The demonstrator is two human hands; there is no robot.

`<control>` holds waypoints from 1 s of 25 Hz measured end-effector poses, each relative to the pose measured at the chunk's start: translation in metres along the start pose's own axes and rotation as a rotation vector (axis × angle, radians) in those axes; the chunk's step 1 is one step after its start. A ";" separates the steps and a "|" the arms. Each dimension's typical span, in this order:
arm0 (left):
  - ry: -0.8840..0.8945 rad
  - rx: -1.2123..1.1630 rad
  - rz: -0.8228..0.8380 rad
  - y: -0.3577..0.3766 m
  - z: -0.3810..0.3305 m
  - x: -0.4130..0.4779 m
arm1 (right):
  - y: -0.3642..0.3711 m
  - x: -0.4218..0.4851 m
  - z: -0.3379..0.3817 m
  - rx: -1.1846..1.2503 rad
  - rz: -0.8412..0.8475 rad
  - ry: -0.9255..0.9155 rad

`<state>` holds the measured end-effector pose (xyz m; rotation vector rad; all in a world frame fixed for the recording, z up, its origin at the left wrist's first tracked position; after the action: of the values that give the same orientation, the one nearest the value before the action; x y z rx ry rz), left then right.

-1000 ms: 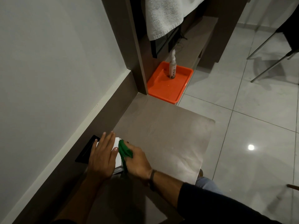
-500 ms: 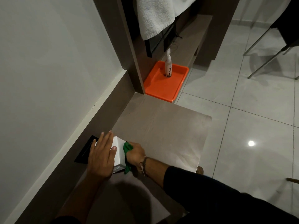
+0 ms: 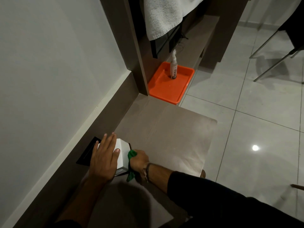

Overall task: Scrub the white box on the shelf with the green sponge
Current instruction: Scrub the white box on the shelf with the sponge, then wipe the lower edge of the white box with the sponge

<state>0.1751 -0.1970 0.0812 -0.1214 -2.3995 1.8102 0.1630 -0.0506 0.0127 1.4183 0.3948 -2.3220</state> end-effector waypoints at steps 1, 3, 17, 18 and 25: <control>-0.003 0.001 0.001 0.000 -0.001 0.000 | -0.004 0.005 0.011 -0.020 -0.010 -0.004; -0.026 -0.001 -0.006 -0.002 -0.001 -0.001 | -0.006 0.007 0.037 -0.073 -0.010 -0.041; -0.239 0.102 -0.108 -0.009 0.002 -0.026 | 0.008 -0.034 -0.007 -0.227 0.162 -0.442; -0.246 0.161 -0.107 -0.007 0.000 -0.029 | 0.011 -0.025 0.001 -0.241 0.152 -0.407; -0.713 0.099 -0.107 -0.004 0.011 -0.055 | 0.029 0.001 0.047 -0.420 0.284 -0.322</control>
<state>0.2276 -0.2168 0.0785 0.7717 -2.6399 2.1761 0.1389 -0.0963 0.0316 0.8270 0.5091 -2.0350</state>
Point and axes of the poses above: each hand's wrist, its own x-axis towards the middle knuckle, its own y-axis out of the palm, z = x × y, the point moved 9 cm from there along x, towards the middle knuckle, and after that the axes turned 15 degrees about y, right-handed, at the moved point
